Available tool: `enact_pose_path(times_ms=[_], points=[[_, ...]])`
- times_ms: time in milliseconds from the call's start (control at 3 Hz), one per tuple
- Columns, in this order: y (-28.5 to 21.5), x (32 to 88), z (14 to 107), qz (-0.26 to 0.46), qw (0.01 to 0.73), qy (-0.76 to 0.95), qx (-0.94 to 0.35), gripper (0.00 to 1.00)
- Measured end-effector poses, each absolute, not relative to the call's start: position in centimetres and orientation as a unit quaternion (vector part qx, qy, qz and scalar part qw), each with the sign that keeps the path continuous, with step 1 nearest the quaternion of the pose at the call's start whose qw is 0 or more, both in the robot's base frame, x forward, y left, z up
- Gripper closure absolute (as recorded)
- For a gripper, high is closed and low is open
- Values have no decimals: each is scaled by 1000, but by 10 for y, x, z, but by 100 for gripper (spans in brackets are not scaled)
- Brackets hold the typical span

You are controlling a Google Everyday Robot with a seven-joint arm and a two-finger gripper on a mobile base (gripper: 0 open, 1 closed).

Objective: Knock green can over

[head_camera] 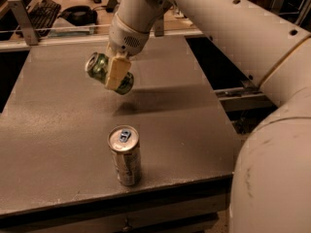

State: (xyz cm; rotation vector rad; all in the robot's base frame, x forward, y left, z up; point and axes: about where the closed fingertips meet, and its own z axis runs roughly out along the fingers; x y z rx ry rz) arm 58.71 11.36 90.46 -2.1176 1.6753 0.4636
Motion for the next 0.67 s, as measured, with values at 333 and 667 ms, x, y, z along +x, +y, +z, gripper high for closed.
enact_pose_path(times_ms=[333, 667], points=[[87, 569, 884, 144, 130, 606, -772, 100], [81, 561, 873, 124, 95, 605, -781, 84]])
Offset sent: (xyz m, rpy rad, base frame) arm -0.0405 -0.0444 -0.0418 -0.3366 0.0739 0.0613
